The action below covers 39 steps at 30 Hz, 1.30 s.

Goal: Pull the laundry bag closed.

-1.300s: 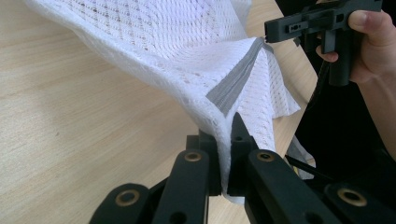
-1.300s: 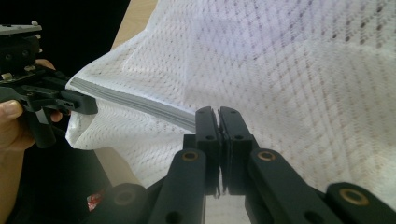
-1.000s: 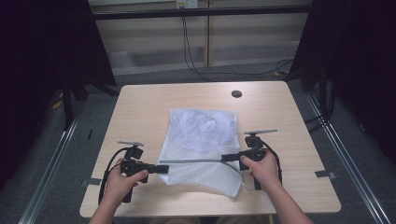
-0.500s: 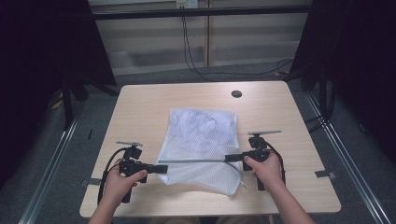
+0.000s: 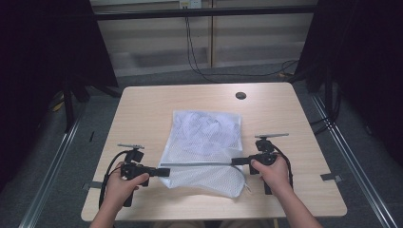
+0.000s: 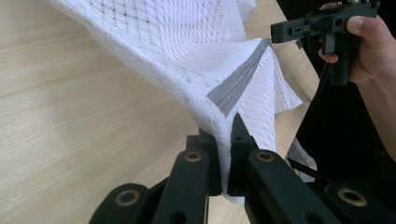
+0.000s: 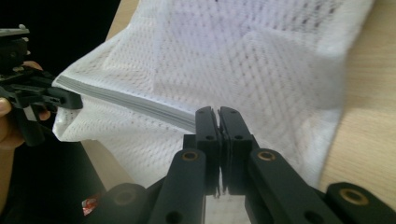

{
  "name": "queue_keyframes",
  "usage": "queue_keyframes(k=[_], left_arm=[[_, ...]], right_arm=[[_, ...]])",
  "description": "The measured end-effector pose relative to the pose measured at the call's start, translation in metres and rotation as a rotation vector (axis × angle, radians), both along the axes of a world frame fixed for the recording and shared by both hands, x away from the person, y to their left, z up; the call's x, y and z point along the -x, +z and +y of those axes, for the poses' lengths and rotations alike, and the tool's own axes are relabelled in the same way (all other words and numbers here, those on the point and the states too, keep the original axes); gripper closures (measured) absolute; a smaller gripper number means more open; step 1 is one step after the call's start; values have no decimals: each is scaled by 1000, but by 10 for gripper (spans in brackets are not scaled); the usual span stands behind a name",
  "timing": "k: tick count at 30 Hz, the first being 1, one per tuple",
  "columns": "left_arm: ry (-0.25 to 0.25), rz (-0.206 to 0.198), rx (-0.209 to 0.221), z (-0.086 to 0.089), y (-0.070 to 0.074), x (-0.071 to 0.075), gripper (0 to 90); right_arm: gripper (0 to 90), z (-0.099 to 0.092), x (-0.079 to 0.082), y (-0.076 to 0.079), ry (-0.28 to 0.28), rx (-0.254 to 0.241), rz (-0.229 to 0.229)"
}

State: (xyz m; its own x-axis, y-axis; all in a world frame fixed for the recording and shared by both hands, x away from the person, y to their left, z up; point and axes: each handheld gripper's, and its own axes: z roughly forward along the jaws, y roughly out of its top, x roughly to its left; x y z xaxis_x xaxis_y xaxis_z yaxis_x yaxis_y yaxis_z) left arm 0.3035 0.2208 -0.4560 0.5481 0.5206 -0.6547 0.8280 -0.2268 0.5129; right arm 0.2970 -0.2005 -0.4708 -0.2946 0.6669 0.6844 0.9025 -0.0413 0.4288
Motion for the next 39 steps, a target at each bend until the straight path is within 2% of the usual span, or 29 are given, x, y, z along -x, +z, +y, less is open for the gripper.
queue_keyframes(k=[5,6,7,8,10,17,18,21,24,26,33,38,39], left_arm=[[-2,1,0,-1,0,0,888],[-7,-11,-7,-1,0,0,888],[1,3,-2,-1,0,1,888],[-6,-11,-17,0,0,0,888],[5,7,-3,1,0,2,888],[11,0,-11,3,-1,2,888],[15,11,-6,2,0,3,888],[7,10,-5,0,-1,3,888],[6,4,-10,0,-1,3,888],[5,9,-8,0,-1,3,888],[9,12,2,-2,0,4,888],[4,7,-7,-1,0,5,888],[5,5,-4,-1,0,5,888]], right_arm=[[873,-3,2,0,-4,-1,1],[872,-3,2,-1,-6,-7,0],[872,-4,2,-1,-3,-5,-2],[872,-4,3,-1,-8,11,-2],[872,-7,3,-2,-12,4,0],[872,-16,6,-3,-24,1,4],[872,-17,6,-3,-26,6,3],[872,-19,7,-4,-31,-5,0],[872,-22,9,-4,-35,6,-2],[872,-23,9,-4,-35,-6,2],[872,-25,10,-2,-39,-5,-12],[872,-26,10,-2,-36,-7,-5],[872,-27,10,-2,-36,4,-6]])
